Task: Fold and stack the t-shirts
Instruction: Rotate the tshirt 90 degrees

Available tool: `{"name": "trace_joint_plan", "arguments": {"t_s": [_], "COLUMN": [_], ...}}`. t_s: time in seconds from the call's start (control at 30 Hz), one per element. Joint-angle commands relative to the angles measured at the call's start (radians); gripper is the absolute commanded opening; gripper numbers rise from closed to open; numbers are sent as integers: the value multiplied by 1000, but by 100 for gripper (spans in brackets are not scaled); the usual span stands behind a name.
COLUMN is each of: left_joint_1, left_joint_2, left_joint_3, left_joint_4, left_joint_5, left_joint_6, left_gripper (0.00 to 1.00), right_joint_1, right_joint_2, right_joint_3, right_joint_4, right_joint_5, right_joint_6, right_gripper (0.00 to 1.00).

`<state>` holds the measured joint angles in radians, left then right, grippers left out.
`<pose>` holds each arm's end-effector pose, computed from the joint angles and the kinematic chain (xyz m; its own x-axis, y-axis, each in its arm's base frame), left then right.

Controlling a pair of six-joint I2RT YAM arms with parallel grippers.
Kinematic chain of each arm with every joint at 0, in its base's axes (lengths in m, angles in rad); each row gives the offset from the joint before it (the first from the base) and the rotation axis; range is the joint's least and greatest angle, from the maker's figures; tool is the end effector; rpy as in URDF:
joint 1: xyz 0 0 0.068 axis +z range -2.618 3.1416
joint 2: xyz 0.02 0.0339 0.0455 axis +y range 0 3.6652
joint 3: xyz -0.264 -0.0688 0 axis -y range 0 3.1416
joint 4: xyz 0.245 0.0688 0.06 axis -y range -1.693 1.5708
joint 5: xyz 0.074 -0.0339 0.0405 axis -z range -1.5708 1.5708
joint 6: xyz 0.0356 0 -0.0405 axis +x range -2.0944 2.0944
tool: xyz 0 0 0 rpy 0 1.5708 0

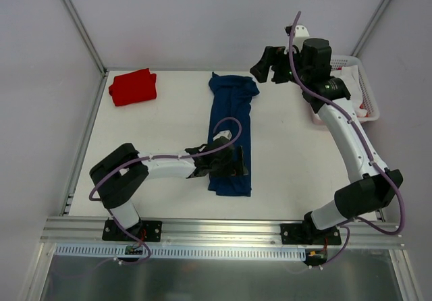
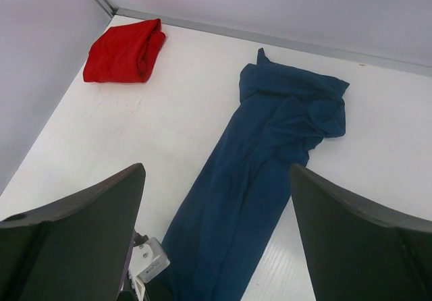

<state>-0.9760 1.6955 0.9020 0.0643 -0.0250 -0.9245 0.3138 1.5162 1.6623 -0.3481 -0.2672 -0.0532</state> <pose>0.1964 -0.2887 0.1699 -0.8775 -0.1272 -0.4624 0.1943 0.7872 -0.5853 0.3256 0.1156 0.4504 -0.1617 -0.1064 -0.9811 -0.5531 0.8331 0.0008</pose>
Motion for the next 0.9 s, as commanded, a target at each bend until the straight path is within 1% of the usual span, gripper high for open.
{"name": "trace_joint_plan", "arguments": {"t_s": [0.0, 0.2, 0.3, 0.53, 0.6, 0.67, 0.73, 0.87], "left_joint_1": [-10, -10, -10, -10, -6, 17, 51, 112], "left_joint_2": [17, -62, -146, -330, -381, -407, -442, -484], "left_joint_3": [12, 9, 15, 58, 58, 32, -9, -130], "left_joint_4": [-11, -49, -73, -176, -202, -233, -238, -236], "left_joint_5": [19, -24, -55, -153, -197, -201, -193, -162], "left_joint_6": [27, 73, 107, 194, 194, 187, 162, 127], "left_gripper": [93, 96, 99, 99, 99, 99, 99, 98], "right_joint_1": [-10, -10, -10, -10, -10, -10, -10, 7], "right_joint_2": [-47, -53, -51, -54, -59, -80, -112, -181], "right_joint_3": [-12, -61, -90, -167, -203, -249, -335, -479], "right_joint_4": [6, 6, 4, -9, -28, -28, -28, -34], "right_joint_5": [-4, 28, 49, 118, 157, 172, 194, 239], "right_joint_6": [7, 7, 7, 27, 42, 77, 101, 156], "right_gripper": [92, 92, 92, 91, 91, 91, 91, 90]}}
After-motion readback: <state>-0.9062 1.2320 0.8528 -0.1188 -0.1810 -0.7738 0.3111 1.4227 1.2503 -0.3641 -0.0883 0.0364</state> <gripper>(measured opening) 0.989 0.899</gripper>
